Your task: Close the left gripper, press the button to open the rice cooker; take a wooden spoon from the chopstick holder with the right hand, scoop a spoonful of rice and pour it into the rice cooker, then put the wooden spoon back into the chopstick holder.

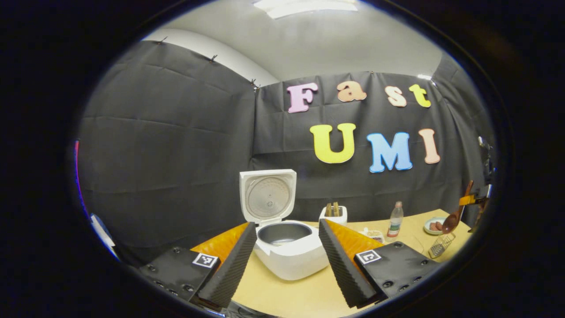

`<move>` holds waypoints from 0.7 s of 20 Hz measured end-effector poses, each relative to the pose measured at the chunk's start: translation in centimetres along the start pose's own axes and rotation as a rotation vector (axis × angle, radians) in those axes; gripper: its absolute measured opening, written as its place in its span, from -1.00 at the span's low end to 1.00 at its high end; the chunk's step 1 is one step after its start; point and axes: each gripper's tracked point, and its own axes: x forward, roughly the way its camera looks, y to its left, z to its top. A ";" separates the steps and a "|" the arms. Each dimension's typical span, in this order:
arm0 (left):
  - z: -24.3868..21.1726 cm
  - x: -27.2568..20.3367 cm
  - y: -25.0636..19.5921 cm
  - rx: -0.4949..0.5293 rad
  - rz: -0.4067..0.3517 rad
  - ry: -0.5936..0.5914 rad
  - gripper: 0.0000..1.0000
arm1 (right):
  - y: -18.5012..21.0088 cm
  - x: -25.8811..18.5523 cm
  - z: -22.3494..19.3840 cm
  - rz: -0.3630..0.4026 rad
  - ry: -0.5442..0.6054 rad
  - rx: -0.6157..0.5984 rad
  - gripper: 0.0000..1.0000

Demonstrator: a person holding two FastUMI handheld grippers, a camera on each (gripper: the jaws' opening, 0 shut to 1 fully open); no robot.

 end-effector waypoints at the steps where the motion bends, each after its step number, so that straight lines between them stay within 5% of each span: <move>1: -0.3 0.0 0.4 -0.002 0.001 0.004 0.82 | 1.1 -0.1 0.1 0.017 -0.003 -0.001 -0.83; 4: -0.9 0.0 1.8 -0.004 0.005 0.014 1.00 | 4.7 -0.1 -0.2 0.074 -0.003 0.007 -0.83; 7: -1.2 -0.2 3.6 0.012 0.014 0.015 0.82 | 7.8 0.2 -1.4 0.116 0.008 -0.015 -0.83; 9: -1.3 -0.3 4.8 0.013 0.018 0.011 0.95 | 9.6 0.5 -2.6 0.139 0.029 -0.026 -0.83; 13: -2.4 -0.2 7.1 0.008 0.037 0.029 0.83 | 12.0 1.4 -6.2 0.154 0.085 -0.069 -0.82; 14: -2.4 -0.1 7.7 0.011 0.040 0.028 0.95 | 12.2 1.8 -7.1 0.149 0.101 -0.089 -0.83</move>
